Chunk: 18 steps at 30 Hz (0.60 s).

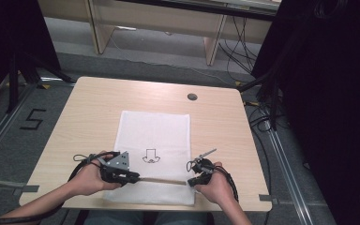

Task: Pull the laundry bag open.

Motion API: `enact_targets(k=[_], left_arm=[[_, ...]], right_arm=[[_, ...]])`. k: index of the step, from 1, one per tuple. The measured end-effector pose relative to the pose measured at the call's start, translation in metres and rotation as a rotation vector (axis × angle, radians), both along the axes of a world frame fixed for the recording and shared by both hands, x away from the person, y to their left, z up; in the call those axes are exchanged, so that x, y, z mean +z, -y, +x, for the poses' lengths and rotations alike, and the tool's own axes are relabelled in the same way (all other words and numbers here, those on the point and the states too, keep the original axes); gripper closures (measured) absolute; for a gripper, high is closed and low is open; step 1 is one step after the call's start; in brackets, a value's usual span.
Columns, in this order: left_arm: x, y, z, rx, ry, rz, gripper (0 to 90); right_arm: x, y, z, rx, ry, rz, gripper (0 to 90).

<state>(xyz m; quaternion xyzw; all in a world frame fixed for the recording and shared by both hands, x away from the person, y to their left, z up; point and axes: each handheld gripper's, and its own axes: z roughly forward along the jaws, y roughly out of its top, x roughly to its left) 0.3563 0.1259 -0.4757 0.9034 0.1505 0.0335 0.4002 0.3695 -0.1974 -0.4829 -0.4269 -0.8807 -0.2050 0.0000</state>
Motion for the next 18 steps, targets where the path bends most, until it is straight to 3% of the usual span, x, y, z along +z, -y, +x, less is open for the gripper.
enact_targets(k=[7,18], left_arm=[[0.000,-0.004,0.000,0.004,0.004,0.010,81.7],[-0.002,-0.014,-0.002,0.031,-0.027,-0.016,81.7]], right_arm=[[0.000,0.000,0.000,0.000,0.001,0.000,90.0],[0.001,-0.001,-0.001,-0.016,-0.009,-0.005,90.0]])
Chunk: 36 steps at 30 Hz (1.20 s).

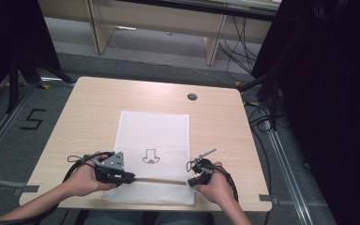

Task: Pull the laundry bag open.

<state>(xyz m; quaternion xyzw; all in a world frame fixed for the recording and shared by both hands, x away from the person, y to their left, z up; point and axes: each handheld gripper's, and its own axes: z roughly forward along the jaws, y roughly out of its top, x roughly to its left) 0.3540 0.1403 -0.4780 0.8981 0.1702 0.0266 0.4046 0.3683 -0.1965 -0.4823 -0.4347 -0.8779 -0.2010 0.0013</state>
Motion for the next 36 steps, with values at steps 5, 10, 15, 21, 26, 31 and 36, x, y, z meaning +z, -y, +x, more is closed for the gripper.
enact_targets(k=[5,10,15,21,26,31,36], left_arm=[[0.000,-0.005,0.000,0.009,-0.003,0.007,81.7],[0.001,-0.014,-0.001,0.027,-0.001,0.016,81.7],[0.001,-0.023,-0.002,0.050,-0.018,0.000,81.7],[0.002,-0.041,-0.003,0.074,-0.014,0.023,81.7],[-0.001,-0.065,-0.006,0.128,-0.035,0.042,81.7],[-0.007,-0.084,-0.008,0.172,-0.036,0.082,81.7],[-0.008,-0.093,-0.009,0.211,-0.074,0.097,81.6]], right_arm=[[0.000,0.000,0.000,-0.002,-0.002,0.003,90.0],[0.000,0.000,0.000,-0.004,-0.004,0.004,90.0],[0.000,0.000,0.000,0.003,0.006,0.000,90.0],[0.000,0.001,0.001,0.014,0.010,0.003,90.0],[0.000,0.001,0.001,0.011,0.011,0.001,90.0],[0.000,0.001,0.001,0.005,0.006,-0.002,90.0],[0.000,0.002,0.002,0.013,0.011,-0.001,90.0]])
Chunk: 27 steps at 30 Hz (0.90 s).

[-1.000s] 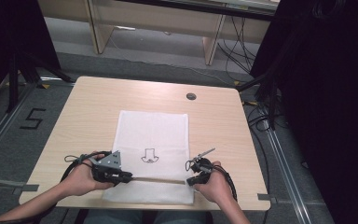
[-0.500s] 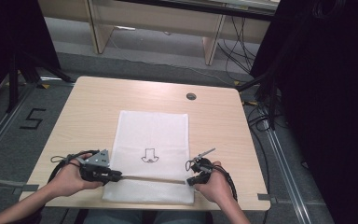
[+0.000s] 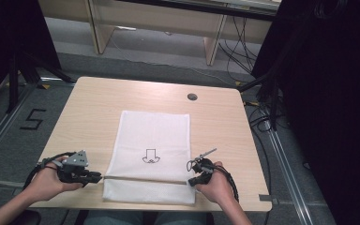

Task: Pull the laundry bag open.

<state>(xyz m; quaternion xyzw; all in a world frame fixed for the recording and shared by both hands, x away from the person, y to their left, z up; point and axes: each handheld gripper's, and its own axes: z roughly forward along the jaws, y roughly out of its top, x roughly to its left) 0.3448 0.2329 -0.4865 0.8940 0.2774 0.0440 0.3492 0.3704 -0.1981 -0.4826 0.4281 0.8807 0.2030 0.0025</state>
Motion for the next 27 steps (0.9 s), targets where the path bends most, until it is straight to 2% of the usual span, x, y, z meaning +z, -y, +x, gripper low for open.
enact_targets(k=[1,2,3,5,7,8,10,11,12,13,15,16,17,18,20,22,23,24,26,27], left_arm=[[-0.002,0.002,-0.001,0.002,-0.015,0.008,81.6],[-0.002,0.002,0.000,-0.012,-0.011,0.033,81.6],[-0.003,0.003,-0.001,0.002,-0.022,0.014,81.6],[-0.003,0.002,0.000,-0.007,-0.019,0.019,81.5],[-0.004,0.003,-0.001,-0.003,-0.027,0.001,81.4],[-0.004,0.003,-0.001,-0.004,-0.027,-0.001,81.2],[-0.002,0.000,0.000,-0.014,0.020,0.005,77.9],[0.001,-0.002,0.000,0.005,0.042,-0.027,72.2],[0.003,-0.003,-0.001,0.038,0.063,-0.094,66.3],[0.006,-0.006,0.000,0.067,0.082,-0.143,59.9],[0.011,-0.010,0.001,0.096,0.105,-0.213,54.4],[0.011,-0.010,0.001,0.096,0.105,-0.213,52.3],[0.012,-0.009,0.003,0.110,0.105,-0.238,51.0],[0.012,-0.006,0.004,0.123,0.108,-0.242,49.6],[0.013,0.003,0.012,0.111,0.131,-0.213,45.6],[0.014,0.013,0.018,0.117,0.137,-0.208,42.3],[0.015,0.020,0.022,0.117,0.125,-0.218,41.3],[0.015,0.020,0.022,0.117,0.125,-0.218,40.0],[0.014,0.044,0.035,0.105,0.129,-0.240,37.3],[0.013,0.049,0.037,0.115,0.130,-0.251,37.2]], right_arm=[[0.000,0.000,0.000,-0.003,-0.002,-0.001,90.0],[0.000,0.000,0.000,-0.002,0.000,-0.001,90.0],[0.000,0.000,0.000,-0.002,-0.001,0.000,90.0],[0.000,0.000,0.000,0.003,0.002,0.003,90.0],[0.000,0.000,0.000,0.004,-0.001,0.000,90.0],[0.001,-0.001,0.000,-0.013,-0.012,-0.002,90.0],[0.000,0.000,0.001,-0.025,-0.016,0.004,90.0],[0.001,0.000,0.001,-0.035,-0.027,0.002,90.0],[0.000,0.000,0.001,-0.035,-0.025,0.006,90.0],[0.000,0.001,0.001,-0.030,-0.025,0.009,90.0],[0.000,0.002,0.001,-0.025,-0.023,0.016,90.0],[0.000,0.002,0.002,-0.027,-0.026,0.018,90.0],[-0.001,0.002,0.002,-0.026,-0.022,0.024,90.0],[-0.001,0.003,0.002,-0.028,-0.024,0.024,90.0],[0.000,0.002,0.001,-0.030,-0.022,0.022,89.9],[0.000,0.002,0.001,-0.033,-0.031,0.024,89.6],[0.000,0.002,0.001,-0.036,-0.033,0.025,89.5],[0.000,0.002,0.001,-0.033,-0.028,0.026,89.4],[0.000,0.002,0.001,-0.029,-0.025,0.027,88.8],[-0.001,0.002,0.001,-0.023,-0.012,0.034,88.5]])
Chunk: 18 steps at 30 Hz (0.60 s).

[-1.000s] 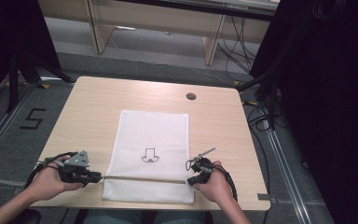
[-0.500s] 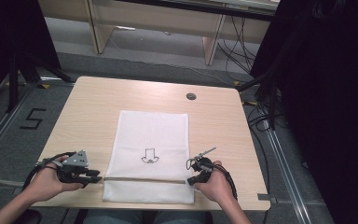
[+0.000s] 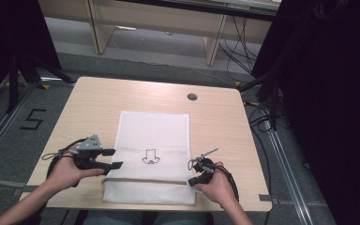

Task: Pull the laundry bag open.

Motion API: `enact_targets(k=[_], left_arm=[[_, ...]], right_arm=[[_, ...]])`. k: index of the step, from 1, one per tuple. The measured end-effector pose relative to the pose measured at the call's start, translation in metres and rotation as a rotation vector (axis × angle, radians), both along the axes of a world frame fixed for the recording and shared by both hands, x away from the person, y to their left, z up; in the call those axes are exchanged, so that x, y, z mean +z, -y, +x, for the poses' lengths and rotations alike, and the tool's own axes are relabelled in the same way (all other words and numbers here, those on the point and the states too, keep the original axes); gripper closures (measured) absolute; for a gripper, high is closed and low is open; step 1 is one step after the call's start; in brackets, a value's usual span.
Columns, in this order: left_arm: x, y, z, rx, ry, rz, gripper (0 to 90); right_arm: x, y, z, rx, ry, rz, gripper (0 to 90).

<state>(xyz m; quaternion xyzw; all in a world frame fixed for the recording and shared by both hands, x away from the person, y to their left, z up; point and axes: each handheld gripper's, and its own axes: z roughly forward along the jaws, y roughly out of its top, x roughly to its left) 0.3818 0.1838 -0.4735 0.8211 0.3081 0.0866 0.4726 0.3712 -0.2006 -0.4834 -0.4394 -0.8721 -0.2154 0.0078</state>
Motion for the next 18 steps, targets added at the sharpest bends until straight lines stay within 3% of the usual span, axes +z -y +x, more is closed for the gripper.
enact_targets(k=[4,8,11,14,18], left_arm=[[-0.008,0.010,0.000,-0.003,0.001,-0.014,38.8],[-0.013,0.001,-0.003,-0.001,0.003,0.010,40.9],[-0.013,-0.003,-0.003,0.039,0.005,0.008,41.4],[-0.011,-0.005,0.001,0.036,0.013,-0.006,41.4],[-0.012,-0.005,0.002,0.054,0.019,-0.007,41.7]], right_arm=[[0.000,0.001,-0.001,0.020,0.004,0.001,86.9],[0.001,0.000,-0.003,0.009,0.000,0.003,80.8],[0.003,-0.005,-0.006,0.021,-0.001,-0.019,75.1],[0.003,-0.008,-0.007,0.049,0.024,-0.028,72.1],[0.003,-0.008,-0.007,0.039,0.013,-0.021,70.3]])
